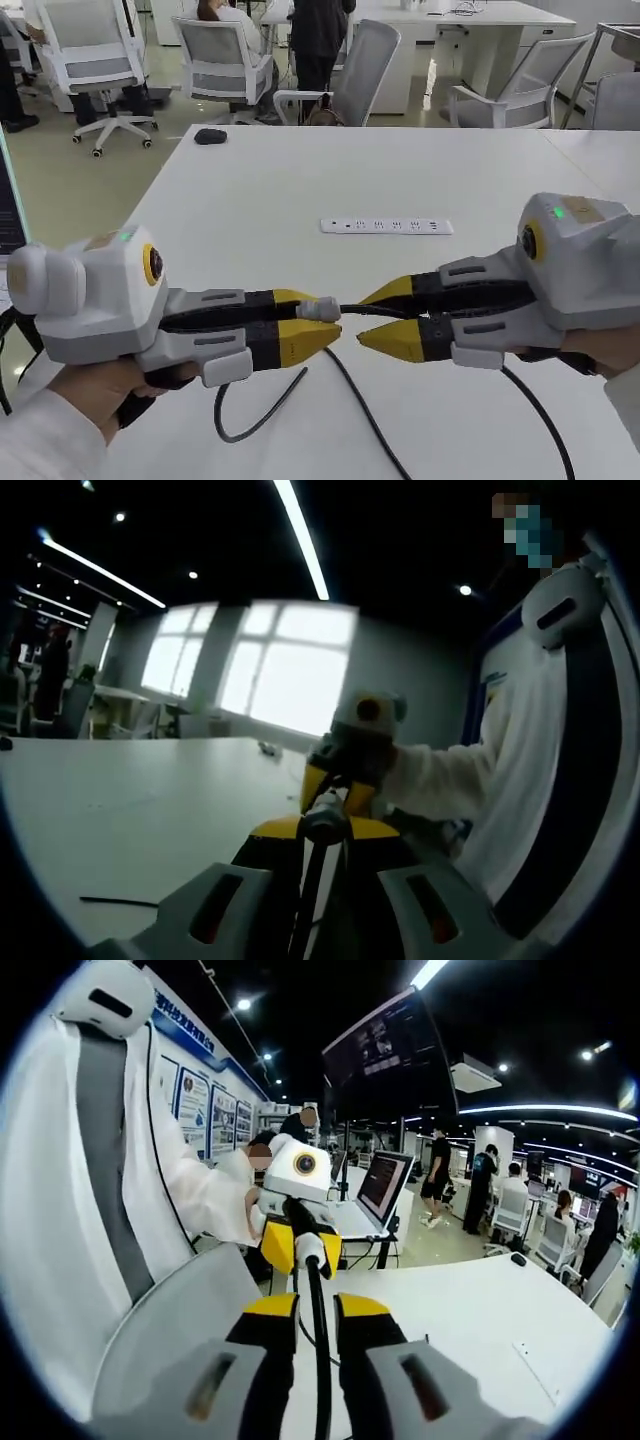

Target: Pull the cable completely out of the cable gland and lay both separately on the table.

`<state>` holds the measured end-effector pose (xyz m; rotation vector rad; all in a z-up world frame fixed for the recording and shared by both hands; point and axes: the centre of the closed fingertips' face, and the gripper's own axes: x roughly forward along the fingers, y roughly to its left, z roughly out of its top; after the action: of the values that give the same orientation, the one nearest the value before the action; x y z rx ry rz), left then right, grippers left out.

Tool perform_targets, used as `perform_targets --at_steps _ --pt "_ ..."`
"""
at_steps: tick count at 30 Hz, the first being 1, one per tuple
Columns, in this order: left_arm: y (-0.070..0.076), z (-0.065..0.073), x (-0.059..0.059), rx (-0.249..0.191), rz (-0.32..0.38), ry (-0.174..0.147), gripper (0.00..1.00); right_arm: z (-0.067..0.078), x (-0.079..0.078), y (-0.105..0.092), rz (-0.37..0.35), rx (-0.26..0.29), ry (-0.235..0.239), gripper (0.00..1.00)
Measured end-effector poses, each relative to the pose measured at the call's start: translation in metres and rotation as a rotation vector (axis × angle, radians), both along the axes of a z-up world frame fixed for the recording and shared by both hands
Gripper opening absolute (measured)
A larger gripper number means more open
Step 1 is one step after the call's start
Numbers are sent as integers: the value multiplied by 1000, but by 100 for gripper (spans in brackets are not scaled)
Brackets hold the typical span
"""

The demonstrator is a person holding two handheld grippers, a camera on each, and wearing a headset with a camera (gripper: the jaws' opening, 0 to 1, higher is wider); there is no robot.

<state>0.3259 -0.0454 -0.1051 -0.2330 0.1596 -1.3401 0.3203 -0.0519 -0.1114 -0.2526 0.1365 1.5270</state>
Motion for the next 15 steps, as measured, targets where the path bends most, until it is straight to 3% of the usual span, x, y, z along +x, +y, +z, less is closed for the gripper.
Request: perform_targets --at_steps 4,15 --pt "-1 0 0 -4 0 2 16 1 1 1 1 6 -7 5" --pt "-1 -1 0 -12 -5 9 16 1 -1 0 7 18 -4 3"
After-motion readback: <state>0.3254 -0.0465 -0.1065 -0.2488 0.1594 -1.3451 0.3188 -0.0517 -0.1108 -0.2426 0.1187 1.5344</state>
